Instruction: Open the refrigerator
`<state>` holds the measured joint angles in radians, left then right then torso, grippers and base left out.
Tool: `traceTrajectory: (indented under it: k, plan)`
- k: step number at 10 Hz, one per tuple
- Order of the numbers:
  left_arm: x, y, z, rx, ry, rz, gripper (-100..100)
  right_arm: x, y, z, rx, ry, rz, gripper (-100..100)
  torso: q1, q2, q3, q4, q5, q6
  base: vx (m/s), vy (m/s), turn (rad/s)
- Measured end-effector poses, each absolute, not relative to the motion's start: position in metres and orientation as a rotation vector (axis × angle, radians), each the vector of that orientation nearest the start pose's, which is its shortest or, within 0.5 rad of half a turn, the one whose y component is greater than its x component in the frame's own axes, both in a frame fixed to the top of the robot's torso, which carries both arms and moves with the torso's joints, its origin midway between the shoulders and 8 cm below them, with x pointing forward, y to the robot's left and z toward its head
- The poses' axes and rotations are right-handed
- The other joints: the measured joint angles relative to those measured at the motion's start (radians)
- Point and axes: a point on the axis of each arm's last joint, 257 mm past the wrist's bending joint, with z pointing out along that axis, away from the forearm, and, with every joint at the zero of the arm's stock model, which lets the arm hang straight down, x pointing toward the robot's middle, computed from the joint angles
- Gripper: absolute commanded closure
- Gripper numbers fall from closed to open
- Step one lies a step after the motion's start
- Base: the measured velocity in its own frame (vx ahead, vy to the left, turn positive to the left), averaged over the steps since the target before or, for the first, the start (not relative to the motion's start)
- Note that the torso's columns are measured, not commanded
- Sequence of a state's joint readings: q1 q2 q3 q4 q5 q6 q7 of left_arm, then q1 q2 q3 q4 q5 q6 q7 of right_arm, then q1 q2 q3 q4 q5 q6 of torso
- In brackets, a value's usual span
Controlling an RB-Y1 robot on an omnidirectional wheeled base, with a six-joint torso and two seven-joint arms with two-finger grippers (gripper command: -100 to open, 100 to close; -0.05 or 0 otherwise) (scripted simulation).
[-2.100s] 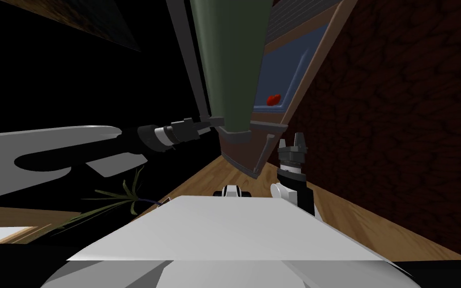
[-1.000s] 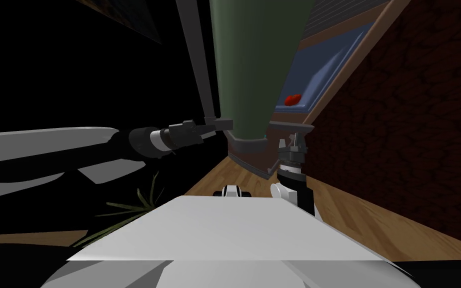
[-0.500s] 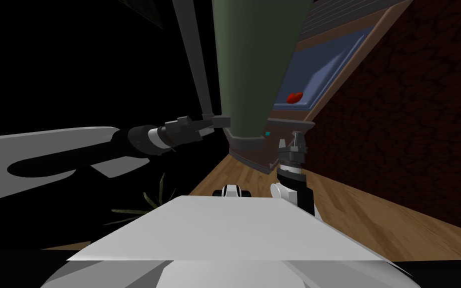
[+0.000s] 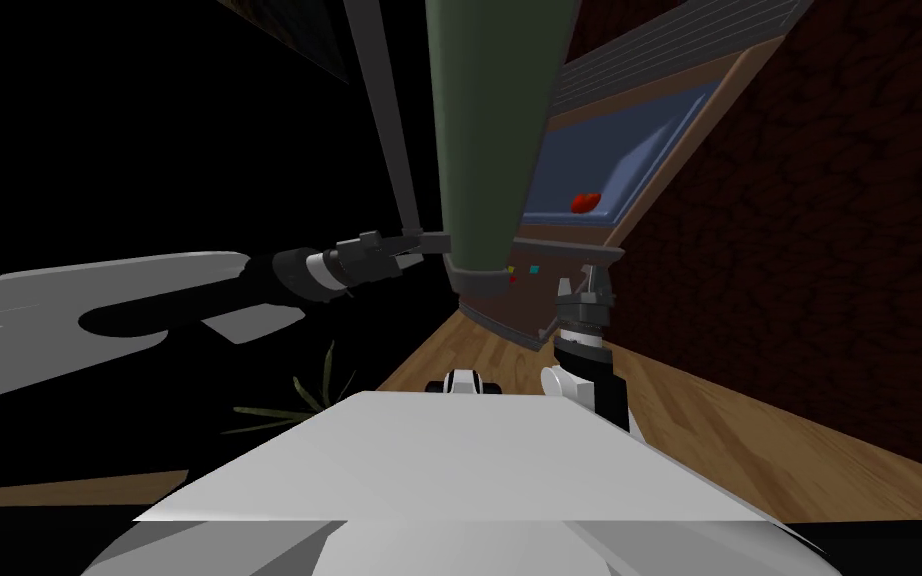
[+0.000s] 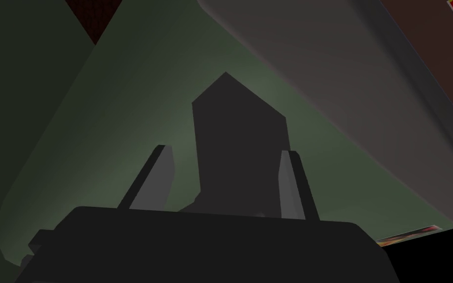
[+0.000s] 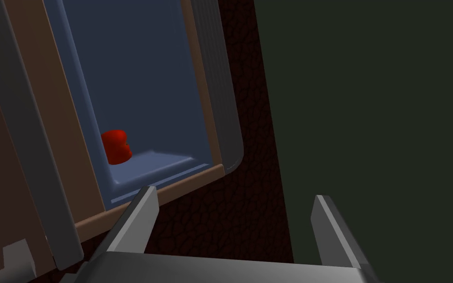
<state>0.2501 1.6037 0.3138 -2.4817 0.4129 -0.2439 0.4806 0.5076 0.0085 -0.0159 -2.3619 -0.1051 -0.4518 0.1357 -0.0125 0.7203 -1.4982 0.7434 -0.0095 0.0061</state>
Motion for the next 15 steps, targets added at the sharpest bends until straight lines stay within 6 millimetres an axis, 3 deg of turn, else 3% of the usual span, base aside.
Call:
traceTrajectory:
  k: [2,4,13,15]
  plan:
    - [0.326,0.103,0.128,0.239,1.657,-1.474,100,0.331,-0.295,0.049,0.655,0.559,1.233,0,0.0,0.001,-0.003,0.004,-0.002,0.002,0.016,0.078,-0.02]
    - [0.315,0.094,0.118,0.253,1.692,-1.502,100,0.331,-0.295,0.049,0.654,0.559,1.232,0,0.014,0.007,0.007,0.0,0.006,-0.003,0.063,0.235,-0.063]
    - [0.275,0.065,0.116,0.375,1.727,-1.581,100,0.331,-0.295,0.049,0.655,0.559,1.232,0,-0.006,0.0,0.0,-0.005,0.0,-0.001,0.082,0.192,-0.041]
    - [0.267,0.06,0.114,0.395,1.735,-1.597,100,0.331,-0.295,0.049,0.654,0.559,1.232,0,0.001,-0.005,-0.003,-0.007,0.002,-0.001,0.11,0.222,-0.059]
